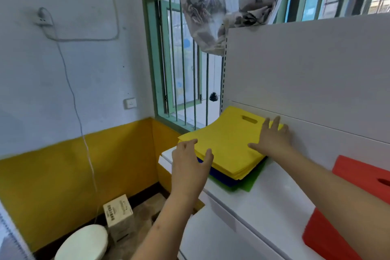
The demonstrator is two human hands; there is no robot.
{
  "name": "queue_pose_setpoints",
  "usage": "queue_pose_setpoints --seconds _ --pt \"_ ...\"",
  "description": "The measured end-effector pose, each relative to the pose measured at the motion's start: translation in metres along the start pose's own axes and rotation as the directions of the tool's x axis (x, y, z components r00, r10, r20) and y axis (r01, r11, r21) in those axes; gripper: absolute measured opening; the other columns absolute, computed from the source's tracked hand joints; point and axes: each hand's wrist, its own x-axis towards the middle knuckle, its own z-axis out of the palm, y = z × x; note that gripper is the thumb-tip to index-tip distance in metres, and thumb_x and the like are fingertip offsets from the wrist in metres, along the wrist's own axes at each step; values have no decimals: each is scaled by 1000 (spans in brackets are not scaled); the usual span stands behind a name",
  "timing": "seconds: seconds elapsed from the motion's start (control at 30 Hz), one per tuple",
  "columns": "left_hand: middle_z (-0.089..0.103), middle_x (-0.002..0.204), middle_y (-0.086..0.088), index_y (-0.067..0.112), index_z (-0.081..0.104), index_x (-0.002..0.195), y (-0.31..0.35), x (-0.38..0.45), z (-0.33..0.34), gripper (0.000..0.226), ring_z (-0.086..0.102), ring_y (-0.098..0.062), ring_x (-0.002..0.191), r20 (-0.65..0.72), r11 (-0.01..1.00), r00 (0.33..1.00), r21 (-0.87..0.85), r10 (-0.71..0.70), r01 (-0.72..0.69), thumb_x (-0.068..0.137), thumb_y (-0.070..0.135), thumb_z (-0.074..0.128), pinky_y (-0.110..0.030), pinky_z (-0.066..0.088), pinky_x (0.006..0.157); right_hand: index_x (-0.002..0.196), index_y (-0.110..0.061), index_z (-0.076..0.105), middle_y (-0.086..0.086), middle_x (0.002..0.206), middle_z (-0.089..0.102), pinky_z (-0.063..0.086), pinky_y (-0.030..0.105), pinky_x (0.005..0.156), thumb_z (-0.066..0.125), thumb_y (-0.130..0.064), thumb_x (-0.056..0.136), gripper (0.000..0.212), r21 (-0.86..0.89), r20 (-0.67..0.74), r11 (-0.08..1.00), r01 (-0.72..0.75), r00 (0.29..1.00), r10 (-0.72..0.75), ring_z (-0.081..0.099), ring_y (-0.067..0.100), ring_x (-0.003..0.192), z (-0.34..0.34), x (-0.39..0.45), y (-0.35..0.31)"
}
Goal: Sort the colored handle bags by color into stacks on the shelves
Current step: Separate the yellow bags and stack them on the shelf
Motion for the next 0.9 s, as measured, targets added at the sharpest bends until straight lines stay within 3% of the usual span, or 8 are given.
queue_pose_setpoints --seconds 0.1,0.2,0.33,0.43,0.57,0.7,0.8,0.9 --pt "37 149 -2 18 39 146 -13 53 16 64 29 -20 139 24 991 999 129 41 -44 94 52 53 -38 34 108 151 3 -8 30 156 -13 24 57 113 62 -71 76 126 -41 91 996 -80 992 84 15 52 140 4 38 -1" --pt "25 159 -2 16 27 153 -35 104 31 78 19 -21 147 79 959 995 275 53 -73 92 60 49 -41 28 114 151 6 2 32 155 -13 19 58 114 56 -73 80 119 -90 127 988 -123 983 134 11 53 141 14 60 -3" --pt "11 164 -2 14 12 156 -70 137 55 93 7 -24 151 279 906 956 421 -87 -40 89 71 41 -48 21 119 153 -2 -6 27 157 -13 16 56 116 52 -66 87 109 -68 101 983 -172 979 179 2 50 144 30 62 -4" --pt "15 163 2 17 20 155 -81 137 72 81 5 -22 151 295 923 951 384 -88 -34 93 67 37 -56 11 120 154 -8 -7 27 157 -12 16 56 115 48 -64 90 101 -61 84 985 -162 982 167 0 48 145 38 66 0" --pt "14 163 4 32 33 150 -73 140 79 57 -3 -24 151 323 833 946 524 0 -179 100 57 26 -63 -4 116 155 -14 -6 28 157 -11 18 54 116 34 -55 99 80 -104 -7 981 -165 986 166 1 47 145 52 61 4" --pt "13 164 2 37 40 145 -65 139 79 47 -9 -26 151 392 771 917 561 73 -302 103 49 22 -66 -14 112 155 -22 -5 26 158 -11 15 54 117 21 -44 105 61 -176 -57 971 -165 986 157 1 46 145 53 55 -2" --pt "20 162 1 29 45 143 -65 139 75 48 -2 -23 152 373 809 902 449 216 -380 104 42 21 -59 -16 115 155 -33 4 21 159 -15 6 55 118 19 -45 104 54 -170 -77 971 -169 984 158 -6 43 146 42 56 -3" --pt "29 158 -6 17 41 148 -61 132 70 46 22 -25 148 295 949 908 7 298 -314 106 33 30 -47 13 122 154 -34 10 18 160 -15 11 52 117 19 -45 104 52 -131 -132 969 -210 972 192 1 42 147 25 41 0"
